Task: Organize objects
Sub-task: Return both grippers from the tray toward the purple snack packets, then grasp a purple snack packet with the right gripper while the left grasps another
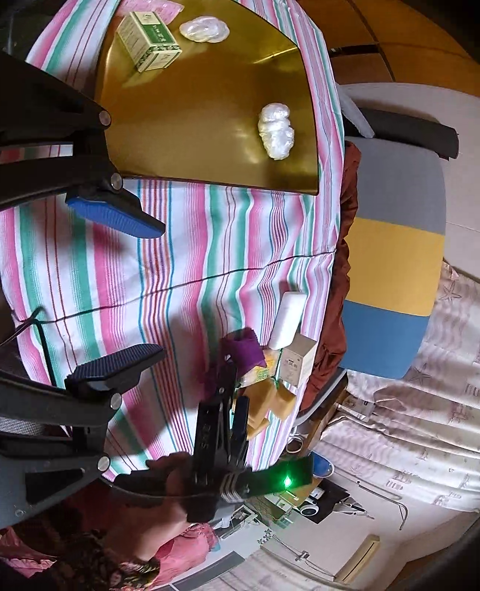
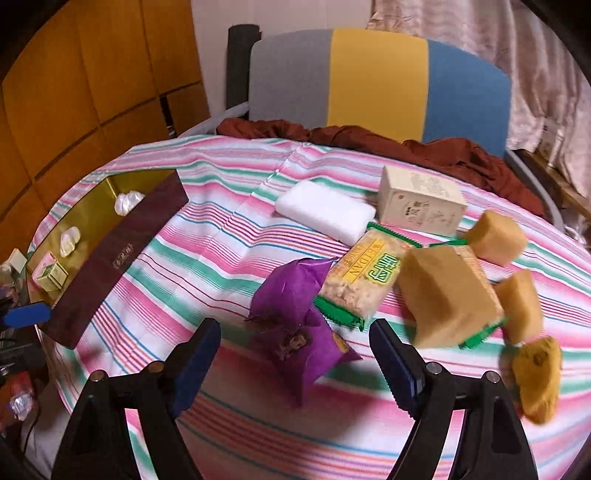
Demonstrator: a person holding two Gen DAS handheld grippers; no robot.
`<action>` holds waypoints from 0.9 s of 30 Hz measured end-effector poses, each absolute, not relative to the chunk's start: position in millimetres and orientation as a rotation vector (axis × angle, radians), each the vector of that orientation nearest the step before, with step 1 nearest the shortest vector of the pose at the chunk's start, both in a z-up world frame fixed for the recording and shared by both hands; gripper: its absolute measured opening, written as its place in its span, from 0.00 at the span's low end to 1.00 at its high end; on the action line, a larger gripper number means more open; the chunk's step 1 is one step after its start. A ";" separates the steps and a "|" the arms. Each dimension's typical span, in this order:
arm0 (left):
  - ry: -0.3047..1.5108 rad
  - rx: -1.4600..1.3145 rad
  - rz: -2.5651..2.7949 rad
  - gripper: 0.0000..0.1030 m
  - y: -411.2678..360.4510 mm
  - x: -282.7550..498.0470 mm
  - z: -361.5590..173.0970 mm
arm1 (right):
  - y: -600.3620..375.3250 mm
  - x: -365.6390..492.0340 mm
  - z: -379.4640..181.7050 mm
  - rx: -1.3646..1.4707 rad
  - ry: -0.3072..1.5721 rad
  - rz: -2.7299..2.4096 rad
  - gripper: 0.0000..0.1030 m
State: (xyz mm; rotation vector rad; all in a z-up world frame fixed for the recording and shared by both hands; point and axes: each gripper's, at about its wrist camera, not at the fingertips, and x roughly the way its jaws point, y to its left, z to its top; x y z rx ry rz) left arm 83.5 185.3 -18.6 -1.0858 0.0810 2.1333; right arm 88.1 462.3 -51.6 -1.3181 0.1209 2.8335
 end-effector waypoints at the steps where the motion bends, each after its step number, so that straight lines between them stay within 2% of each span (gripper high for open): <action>1: 0.082 -1.090 2.135 0.59 185.0 83.2 -18.8 | 463.1 85.4 -54.6 -1.330 0.120 2.839 0.78; 6: 0.083 -1.104 2.136 0.59 188.8 83.5 -20.4 | 460.5 73.1 -69.6 -1.418 0.066 2.859 0.62; 9: 0.095 -1.111 2.129 0.59 194.0 83.8 -21.5 | 460.5 71.8 -73.6 -1.430 0.039 2.864 0.58; 15: 0.101 -1.135 2.103 0.59 206.9 82.6 -26.1 | 460.5 78.0 -73.9 -1.458 -0.014 2.851 0.56; 27: 0.078 -1.200 2.058 0.59 257.7 56.2 -36.3 | 493.2 111.5 -74.2 -1.474 0.049 2.699 0.54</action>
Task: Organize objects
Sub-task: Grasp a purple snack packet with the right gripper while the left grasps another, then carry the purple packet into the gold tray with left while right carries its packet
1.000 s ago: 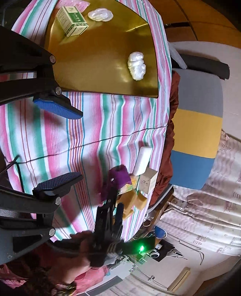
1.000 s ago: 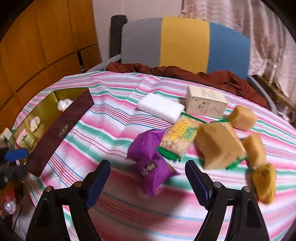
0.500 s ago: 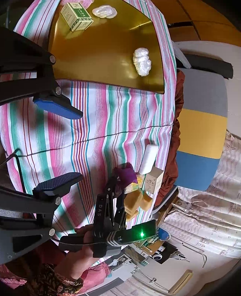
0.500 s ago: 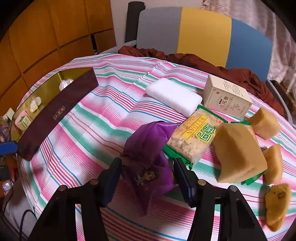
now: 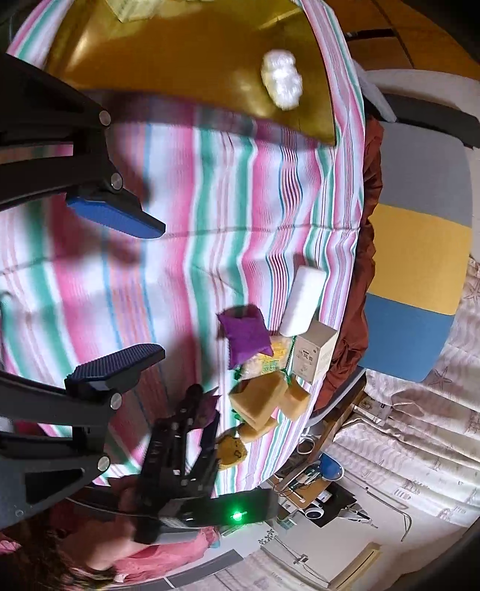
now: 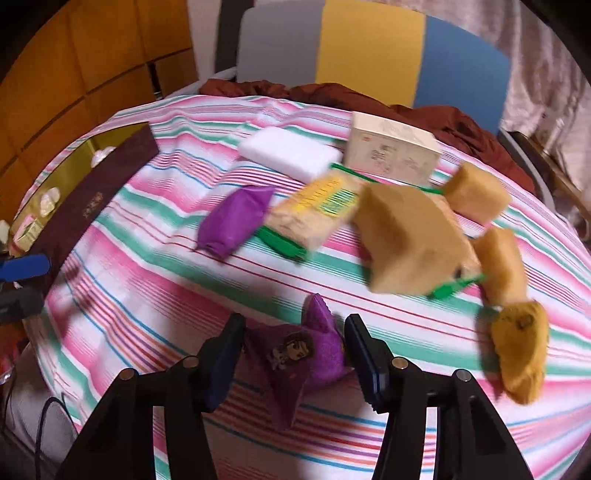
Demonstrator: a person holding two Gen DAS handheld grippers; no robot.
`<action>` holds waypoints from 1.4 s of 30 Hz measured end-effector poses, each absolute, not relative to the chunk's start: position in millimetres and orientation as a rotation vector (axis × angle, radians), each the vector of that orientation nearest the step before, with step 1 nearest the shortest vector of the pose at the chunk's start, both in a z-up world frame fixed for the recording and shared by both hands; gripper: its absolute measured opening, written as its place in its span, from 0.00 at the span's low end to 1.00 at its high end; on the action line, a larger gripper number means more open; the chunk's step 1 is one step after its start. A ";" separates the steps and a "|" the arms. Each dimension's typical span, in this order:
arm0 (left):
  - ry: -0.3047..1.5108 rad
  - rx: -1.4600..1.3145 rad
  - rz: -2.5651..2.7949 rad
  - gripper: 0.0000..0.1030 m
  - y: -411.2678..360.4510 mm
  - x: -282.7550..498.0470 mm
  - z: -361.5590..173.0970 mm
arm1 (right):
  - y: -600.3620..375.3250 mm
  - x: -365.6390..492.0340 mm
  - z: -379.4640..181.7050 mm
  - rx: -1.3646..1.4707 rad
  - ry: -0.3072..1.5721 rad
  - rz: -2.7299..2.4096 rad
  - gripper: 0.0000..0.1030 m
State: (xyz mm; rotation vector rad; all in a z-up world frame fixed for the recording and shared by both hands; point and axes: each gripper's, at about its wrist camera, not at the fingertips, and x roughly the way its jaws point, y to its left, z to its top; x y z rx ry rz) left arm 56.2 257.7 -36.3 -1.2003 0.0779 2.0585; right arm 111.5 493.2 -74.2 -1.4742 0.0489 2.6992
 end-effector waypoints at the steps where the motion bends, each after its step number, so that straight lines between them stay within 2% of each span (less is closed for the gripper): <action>1: 0.079 -1.202 2.054 0.59 264.1 52.9 -37.4 | 496.0 112.5 -75.0 -1.466 0.047 2.684 0.54; 5: 0.072 -1.222 2.021 0.59 297.7 37.0 -45.5 | 503.9 111.7 -78.0 -1.482 0.091 2.651 0.53; 7: 0.064 -1.233 2.008 0.59 312.8 29.9 -48.3 | 507.9 111.2 -81.5 -1.508 0.107 2.619 0.47; 9: 0.059 -1.241 1.989 0.59 329.4 22.5 -51.7 | 514.2 112.0 -82.0 -1.502 0.172 2.617 0.45; 17: 0.108 -1.232 1.968 0.59 366.5 6.8 -65.5 | 516.5 110.5 -83.3 -1.495 0.170 2.591 0.44; 22: 0.090 -1.185 1.952 0.57 372.6 5.9 -69.2 | 517.8 111.1 -82.8 -1.498 0.202 2.592 0.44; 25: 0.127 -1.167 1.972 0.47 372.6 9.4 -75.8 | 519.1 111.7 -82.5 -1.497 0.223 2.593 0.44; 29: 0.135 -1.095 1.980 0.44 366.1 15.5 -78.0 | 517.9 111.8 -82.7 -1.495 0.215 2.593 0.44; 34: 0.235 -0.983 2.031 0.40 356.2 38.6 -81.0 | 517.4 111.8 -82.2 -1.484 0.214 2.599 0.44; 42: 0.142 -1.011 2.035 0.39 334.3 42.4 -81.7 | 513.4 112.8 -74.4 -1.421 0.210 2.648 0.44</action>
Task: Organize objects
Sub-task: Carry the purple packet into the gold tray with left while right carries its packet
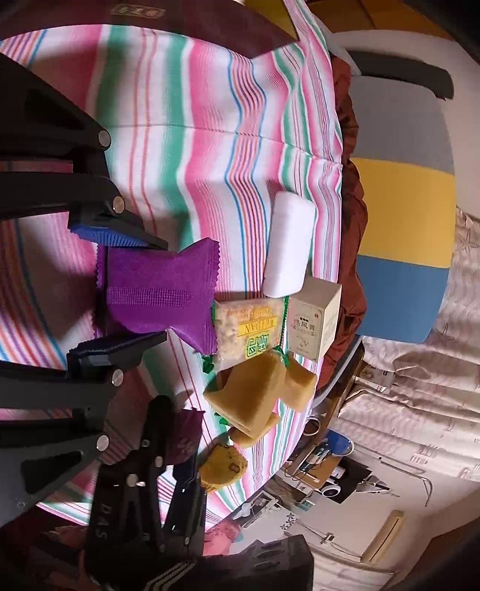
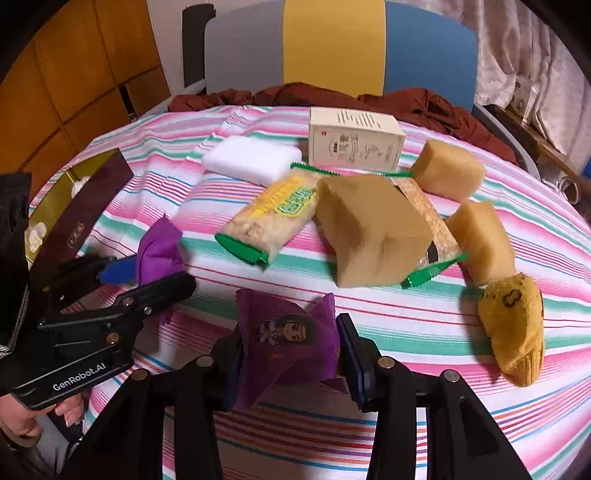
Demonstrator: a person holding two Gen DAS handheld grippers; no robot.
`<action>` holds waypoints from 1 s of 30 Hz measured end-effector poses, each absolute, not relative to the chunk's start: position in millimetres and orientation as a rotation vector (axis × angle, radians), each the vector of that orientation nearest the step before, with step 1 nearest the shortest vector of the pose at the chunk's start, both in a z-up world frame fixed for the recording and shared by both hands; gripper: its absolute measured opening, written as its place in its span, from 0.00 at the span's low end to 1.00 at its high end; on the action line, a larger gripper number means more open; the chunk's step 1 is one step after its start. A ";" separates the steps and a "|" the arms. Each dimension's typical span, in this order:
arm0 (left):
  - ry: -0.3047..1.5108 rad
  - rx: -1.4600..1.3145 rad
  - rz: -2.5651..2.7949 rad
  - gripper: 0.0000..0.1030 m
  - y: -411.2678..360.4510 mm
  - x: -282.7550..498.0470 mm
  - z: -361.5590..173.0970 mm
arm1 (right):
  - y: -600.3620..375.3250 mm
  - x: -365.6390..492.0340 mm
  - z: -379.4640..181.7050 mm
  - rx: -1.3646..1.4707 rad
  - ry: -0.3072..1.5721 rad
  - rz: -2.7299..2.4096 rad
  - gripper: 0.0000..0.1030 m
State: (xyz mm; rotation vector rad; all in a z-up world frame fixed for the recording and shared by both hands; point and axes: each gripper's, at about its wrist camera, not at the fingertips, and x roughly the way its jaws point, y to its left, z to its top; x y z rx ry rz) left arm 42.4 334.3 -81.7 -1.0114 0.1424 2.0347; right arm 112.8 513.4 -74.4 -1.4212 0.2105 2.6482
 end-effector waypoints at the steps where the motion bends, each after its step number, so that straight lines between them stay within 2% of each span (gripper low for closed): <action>1: 0.144 -1.013 2.039 0.39 332.0 43.8 -81.4 | 513.4 112.6 -73.6 -1.417 0.214 2.651 0.44; 3: 0.158 -1.018 2.055 0.39 325.3 49.0 -79.7 | 513.9 112.1 -74.1 -1.417 0.224 2.652 0.44; 7: 0.051 -1.026 2.040 0.39 302.1 57.1 -67.6 | 515.1 112.5 -76.3 -1.426 0.241 2.648 0.44; 21: -0.004 -1.004 2.120 0.39 243.5 62.9 -35.8 | 503.4 114.4 -70.4 -1.386 0.219 2.722 0.44; 30: -0.142 -1.038 2.203 0.39 193.3 45.7 -25.9 | 491.8 113.0 -70.6 -1.402 0.206 2.771 0.44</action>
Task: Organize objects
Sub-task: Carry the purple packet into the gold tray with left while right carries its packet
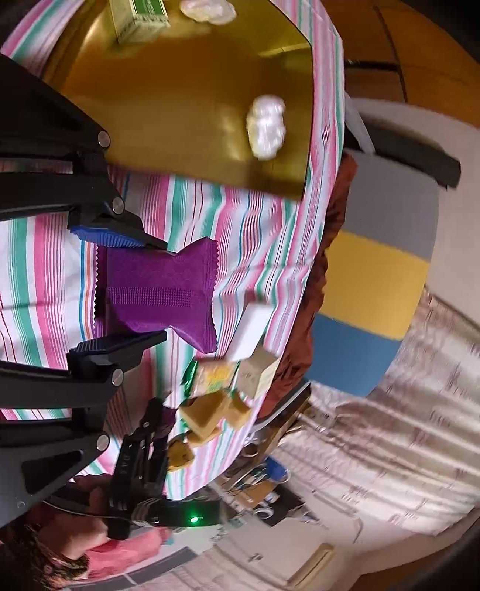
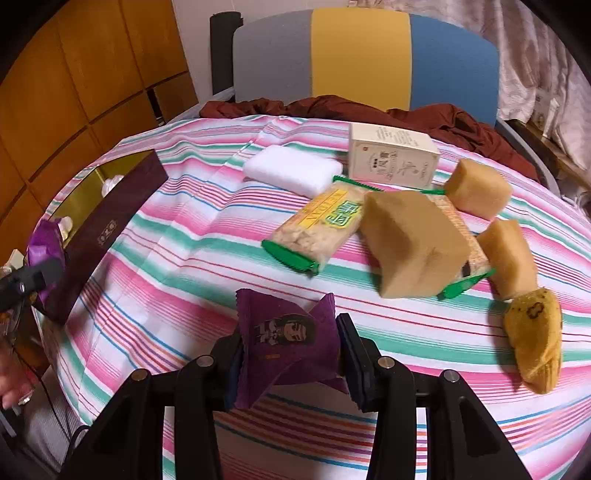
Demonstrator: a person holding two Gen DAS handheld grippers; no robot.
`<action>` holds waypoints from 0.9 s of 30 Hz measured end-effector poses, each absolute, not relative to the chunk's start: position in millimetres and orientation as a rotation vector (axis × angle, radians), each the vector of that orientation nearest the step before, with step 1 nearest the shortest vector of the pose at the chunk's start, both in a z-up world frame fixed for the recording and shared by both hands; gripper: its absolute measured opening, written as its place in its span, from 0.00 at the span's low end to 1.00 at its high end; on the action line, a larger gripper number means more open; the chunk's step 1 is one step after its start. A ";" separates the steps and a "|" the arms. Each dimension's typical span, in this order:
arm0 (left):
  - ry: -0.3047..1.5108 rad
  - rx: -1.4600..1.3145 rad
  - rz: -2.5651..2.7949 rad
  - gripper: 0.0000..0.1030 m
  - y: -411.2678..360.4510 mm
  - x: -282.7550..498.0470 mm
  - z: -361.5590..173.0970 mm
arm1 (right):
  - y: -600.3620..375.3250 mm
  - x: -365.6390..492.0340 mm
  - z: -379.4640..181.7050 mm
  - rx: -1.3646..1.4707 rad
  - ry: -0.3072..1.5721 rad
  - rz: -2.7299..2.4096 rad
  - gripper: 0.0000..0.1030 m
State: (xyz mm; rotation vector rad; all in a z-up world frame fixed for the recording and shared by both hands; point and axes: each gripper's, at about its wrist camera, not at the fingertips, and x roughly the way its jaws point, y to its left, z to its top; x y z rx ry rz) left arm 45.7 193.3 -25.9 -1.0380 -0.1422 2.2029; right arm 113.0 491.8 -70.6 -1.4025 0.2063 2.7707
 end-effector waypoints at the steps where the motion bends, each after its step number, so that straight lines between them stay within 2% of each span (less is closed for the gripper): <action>1: -0.157 -1.041 2.216 0.39 187.2 43.0 -25.7 | 490.2 112.9 -70.7 -1.403 0.200 2.777 0.44; 15: -0.237 -1.189 2.335 0.39 122.6 -3.9 -41.9 | 433.5 118.0 -46.0 -1.368 0.164 2.961 0.44; 27: -0.184 -1.337 2.341 0.40 101.6 -33.9 -60.3 | 337.1 115.6 -14.2 -1.338 0.152 3.182 0.44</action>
